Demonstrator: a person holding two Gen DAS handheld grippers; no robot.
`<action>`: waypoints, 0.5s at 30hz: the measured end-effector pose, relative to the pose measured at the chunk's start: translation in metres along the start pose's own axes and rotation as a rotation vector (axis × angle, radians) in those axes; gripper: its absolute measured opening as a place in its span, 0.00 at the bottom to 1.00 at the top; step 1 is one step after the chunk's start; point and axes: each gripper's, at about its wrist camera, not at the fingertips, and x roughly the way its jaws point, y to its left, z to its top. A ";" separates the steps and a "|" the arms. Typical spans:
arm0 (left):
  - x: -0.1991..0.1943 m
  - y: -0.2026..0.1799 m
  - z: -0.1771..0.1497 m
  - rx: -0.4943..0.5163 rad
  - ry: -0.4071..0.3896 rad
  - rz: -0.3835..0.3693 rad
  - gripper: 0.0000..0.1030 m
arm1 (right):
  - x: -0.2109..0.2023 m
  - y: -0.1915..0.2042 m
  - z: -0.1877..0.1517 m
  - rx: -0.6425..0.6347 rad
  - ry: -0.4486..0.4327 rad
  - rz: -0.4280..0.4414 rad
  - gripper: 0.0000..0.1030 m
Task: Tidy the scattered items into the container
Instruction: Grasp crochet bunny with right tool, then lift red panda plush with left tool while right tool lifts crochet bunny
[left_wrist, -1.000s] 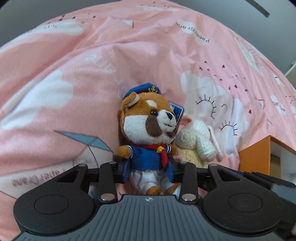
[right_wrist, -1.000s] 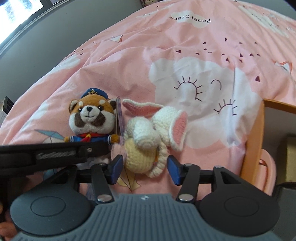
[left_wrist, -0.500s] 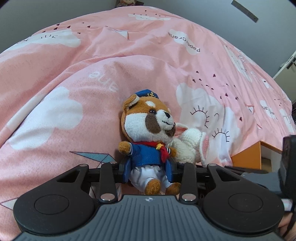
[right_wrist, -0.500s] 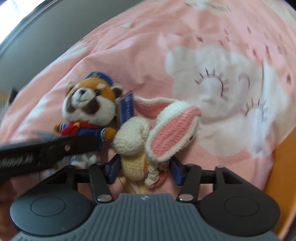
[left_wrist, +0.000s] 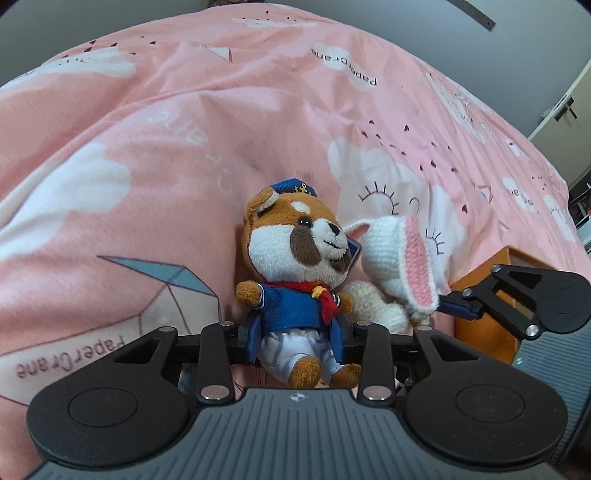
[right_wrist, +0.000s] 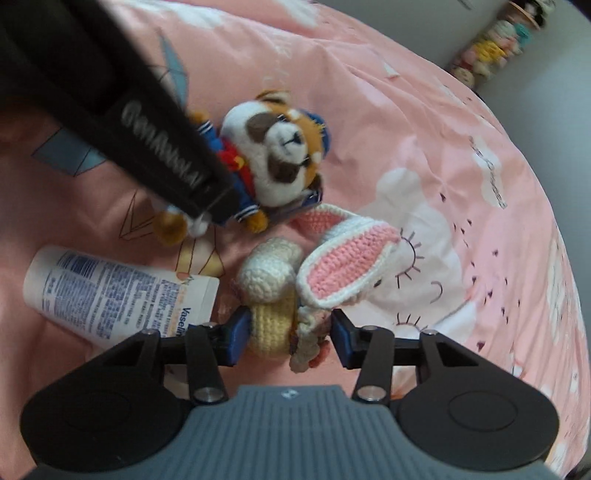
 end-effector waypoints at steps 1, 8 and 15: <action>0.001 0.000 -0.001 0.003 -0.002 0.000 0.41 | -0.001 -0.005 -0.001 0.045 -0.002 0.010 0.51; -0.008 0.008 -0.003 -0.042 -0.004 -0.034 0.41 | -0.019 -0.039 -0.016 0.399 -0.054 0.130 0.52; -0.016 0.012 -0.003 -0.062 -0.026 -0.056 0.41 | -0.036 -0.058 -0.028 0.680 -0.026 0.099 0.37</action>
